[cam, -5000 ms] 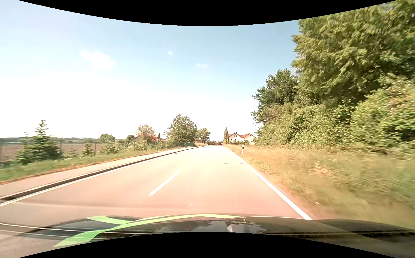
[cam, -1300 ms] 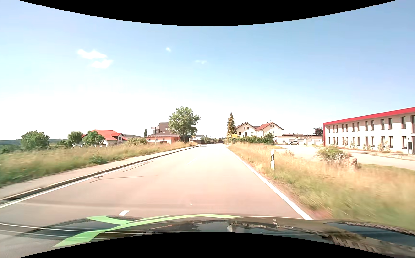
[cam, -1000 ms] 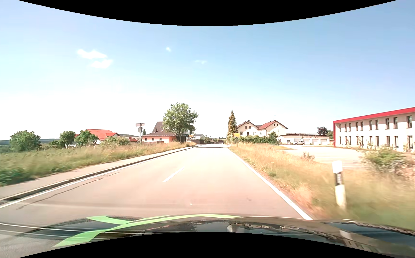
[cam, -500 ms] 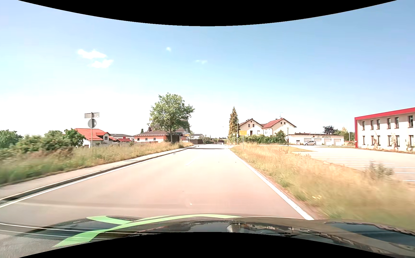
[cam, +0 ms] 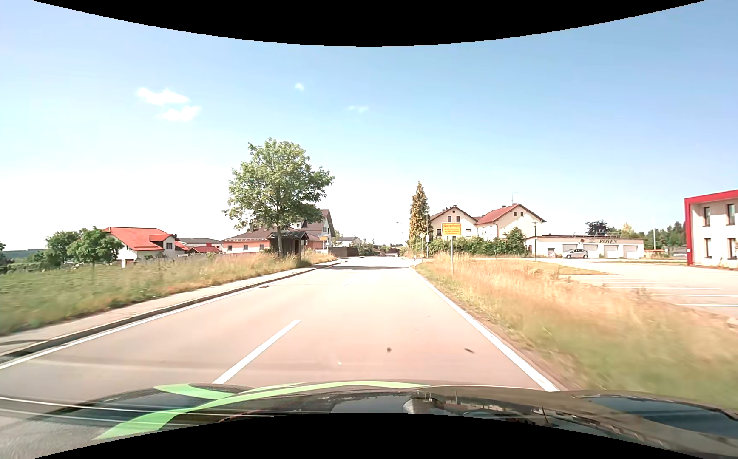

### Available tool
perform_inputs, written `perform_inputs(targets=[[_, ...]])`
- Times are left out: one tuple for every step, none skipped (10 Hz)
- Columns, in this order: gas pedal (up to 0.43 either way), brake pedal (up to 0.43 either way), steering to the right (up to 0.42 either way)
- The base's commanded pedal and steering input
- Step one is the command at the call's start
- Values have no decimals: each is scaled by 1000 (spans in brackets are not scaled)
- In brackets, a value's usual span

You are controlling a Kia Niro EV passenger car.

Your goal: Follow the waypoints while adhering to traffic rules and regulations

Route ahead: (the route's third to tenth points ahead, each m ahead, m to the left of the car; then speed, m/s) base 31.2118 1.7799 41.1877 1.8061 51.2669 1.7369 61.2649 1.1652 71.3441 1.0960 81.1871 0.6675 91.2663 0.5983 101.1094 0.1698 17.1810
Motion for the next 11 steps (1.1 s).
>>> perform_inputs(targets=[[87, 0, -3], [87, 0, -2], [87, 0, -2], [87, 0, -2], [87, 0, -2], [87, 0, -2], [87, 0, -2], [79, 0, -3], [79, 0, -3], [79, 0, -3], [87, 0, -2]])
